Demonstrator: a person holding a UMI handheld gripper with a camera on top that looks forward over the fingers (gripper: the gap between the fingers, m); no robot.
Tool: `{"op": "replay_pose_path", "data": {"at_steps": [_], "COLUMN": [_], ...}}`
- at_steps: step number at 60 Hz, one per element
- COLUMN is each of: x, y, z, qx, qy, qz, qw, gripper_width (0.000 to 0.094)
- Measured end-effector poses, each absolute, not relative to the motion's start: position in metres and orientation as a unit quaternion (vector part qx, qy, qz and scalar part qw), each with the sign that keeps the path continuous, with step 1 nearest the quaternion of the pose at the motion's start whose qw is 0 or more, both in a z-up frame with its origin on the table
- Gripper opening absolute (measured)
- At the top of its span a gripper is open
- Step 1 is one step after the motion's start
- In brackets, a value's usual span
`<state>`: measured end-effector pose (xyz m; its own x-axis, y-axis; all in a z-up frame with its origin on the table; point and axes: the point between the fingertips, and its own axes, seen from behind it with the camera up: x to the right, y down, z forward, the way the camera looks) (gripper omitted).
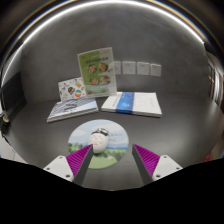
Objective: Arrange mouse
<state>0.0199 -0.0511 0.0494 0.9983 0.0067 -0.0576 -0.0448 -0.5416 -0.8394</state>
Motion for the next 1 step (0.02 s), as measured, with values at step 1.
{"op": "replay_pose_path", "data": {"at_steps": [1], "x": [0.0268], "y": [-0.0569], "z": [0.0507], "qx": [-0.877], "qy": [0.013], "qz": [0.026], "qw": [0.479], "gripper_width": [0.0841]}}
